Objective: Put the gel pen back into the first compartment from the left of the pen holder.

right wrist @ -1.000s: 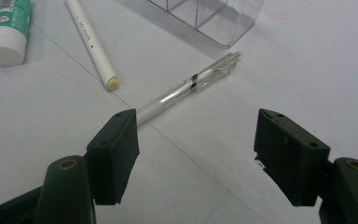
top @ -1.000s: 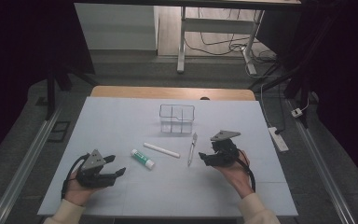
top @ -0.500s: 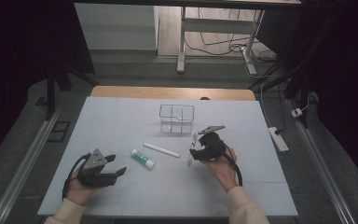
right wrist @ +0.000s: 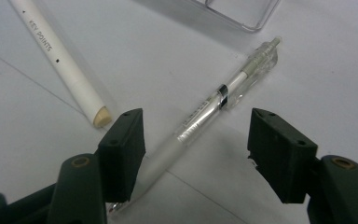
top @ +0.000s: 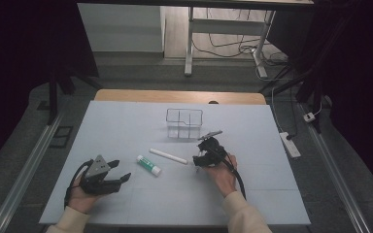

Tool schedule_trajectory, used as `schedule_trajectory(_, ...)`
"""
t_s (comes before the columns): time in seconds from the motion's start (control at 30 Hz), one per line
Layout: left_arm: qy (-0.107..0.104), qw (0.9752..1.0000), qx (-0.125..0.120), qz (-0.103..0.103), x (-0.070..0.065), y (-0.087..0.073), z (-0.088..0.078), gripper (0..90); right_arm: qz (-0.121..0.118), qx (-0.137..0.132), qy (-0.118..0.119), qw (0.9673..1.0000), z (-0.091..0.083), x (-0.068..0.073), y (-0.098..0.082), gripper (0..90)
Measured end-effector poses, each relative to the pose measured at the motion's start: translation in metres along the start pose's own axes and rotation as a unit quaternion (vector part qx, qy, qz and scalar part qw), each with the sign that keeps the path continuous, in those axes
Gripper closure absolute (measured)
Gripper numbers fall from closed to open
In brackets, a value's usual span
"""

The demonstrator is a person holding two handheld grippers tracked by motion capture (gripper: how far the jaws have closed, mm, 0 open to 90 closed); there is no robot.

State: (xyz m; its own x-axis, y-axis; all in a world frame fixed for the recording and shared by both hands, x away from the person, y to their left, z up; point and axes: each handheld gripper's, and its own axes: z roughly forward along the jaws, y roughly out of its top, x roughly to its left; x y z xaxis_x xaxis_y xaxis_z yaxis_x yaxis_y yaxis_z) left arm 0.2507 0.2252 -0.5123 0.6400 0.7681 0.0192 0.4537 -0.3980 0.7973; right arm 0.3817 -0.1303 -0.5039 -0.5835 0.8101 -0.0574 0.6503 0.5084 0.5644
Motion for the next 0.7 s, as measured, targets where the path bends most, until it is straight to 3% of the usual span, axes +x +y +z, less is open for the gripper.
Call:
schedule_trajectory(0.27,0.012,0.9999,-0.005,0.001,-0.0008,-0.0003,-0.0014,34.3,0.005,0.027,-0.012,0.9995,0.0107,0.0075,0.0007,38.8)
schedule_trajectory(0.7,0.02,0.9998,-0.001,-0.007,0.0026,-0.004,-0.0011,34.3,0.038,0.037,-0.017,0.9984,0.0074,0.0047,0.0023,61.0)
